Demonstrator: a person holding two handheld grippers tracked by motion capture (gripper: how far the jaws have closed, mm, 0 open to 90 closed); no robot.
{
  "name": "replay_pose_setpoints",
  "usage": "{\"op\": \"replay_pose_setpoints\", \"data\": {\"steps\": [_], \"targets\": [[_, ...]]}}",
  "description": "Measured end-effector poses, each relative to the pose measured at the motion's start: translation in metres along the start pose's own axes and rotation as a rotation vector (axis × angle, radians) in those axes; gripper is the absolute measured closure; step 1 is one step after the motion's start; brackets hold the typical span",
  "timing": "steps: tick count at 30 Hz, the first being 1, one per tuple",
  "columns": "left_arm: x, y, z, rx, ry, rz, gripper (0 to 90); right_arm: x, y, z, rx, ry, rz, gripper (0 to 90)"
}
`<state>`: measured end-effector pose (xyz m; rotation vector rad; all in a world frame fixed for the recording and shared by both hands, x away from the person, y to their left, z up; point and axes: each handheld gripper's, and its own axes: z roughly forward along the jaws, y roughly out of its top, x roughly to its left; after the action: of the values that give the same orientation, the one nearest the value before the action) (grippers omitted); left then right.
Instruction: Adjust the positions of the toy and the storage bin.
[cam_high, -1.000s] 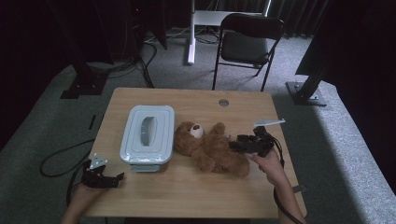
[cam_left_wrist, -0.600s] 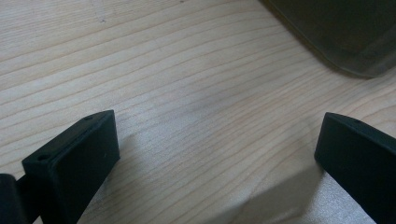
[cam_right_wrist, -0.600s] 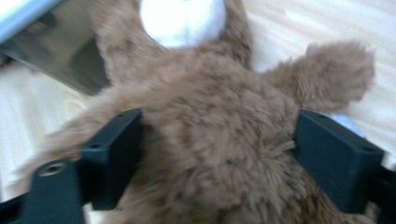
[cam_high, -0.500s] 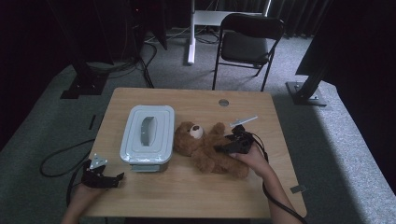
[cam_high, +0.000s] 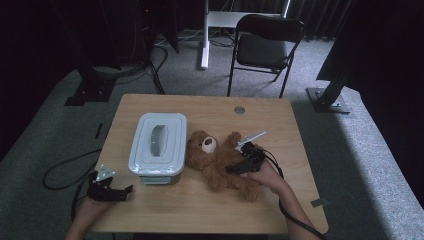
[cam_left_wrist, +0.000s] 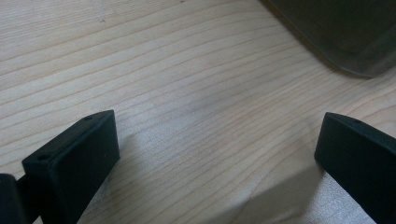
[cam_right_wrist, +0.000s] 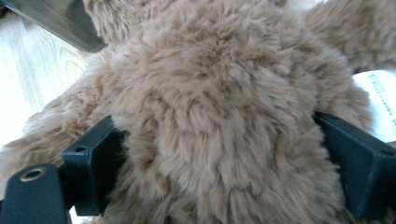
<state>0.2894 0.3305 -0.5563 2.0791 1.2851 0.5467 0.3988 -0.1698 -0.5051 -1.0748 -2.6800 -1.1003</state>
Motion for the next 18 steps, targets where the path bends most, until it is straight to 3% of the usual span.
{"op": "replay_pose_setpoints", "data": {"steps": [3, 8, 9, 13, 14, 17, 18], "targets": [[0.0, 0.0, 0.0, 0.0, 0.0, 0.0, 0.5, 0.003, 0.003, 0.006, 0.025, -0.015, -0.018, 13.5], [0.0, 0.0, 0.0, 0.0, 0.0, -0.001, 0.5, 0.005, 0.001, 0.005, 0.011, -0.043, -0.04, 22.1], [0.0, 0.0, 0.0, 0.0, 0.0, -0.001, 0.5, 0.007, -0.002, 0.004, -0.016, -0.056, -0.047, 30.1], [0.0, 0.0, 0.0, 0.0, 0.0, 0.0, 0.5, 0.011, -0.006, 0.0, -0.058, -0.075, -0.052, 45.8], [0.0, 0.0, 0.0, 0.0, 0.0, 0.0, 0.5, 0.016, -0.007, -0.002, -0.079, -0.102, -0.072, 55.6], [0.0, 0.0, 0.0, 0.001, 0.0, 0.001, 0.5, 0.019, -0.008, -0.007, -0.104, -0.111, -0.08, 62.7], [0.0, 0.0, 0.0, 0.0, 0.0, 0.0, 0.5, 0.018, -0.008, -0.014, -0.132, -0.106, -0.061, 65.9]]}}
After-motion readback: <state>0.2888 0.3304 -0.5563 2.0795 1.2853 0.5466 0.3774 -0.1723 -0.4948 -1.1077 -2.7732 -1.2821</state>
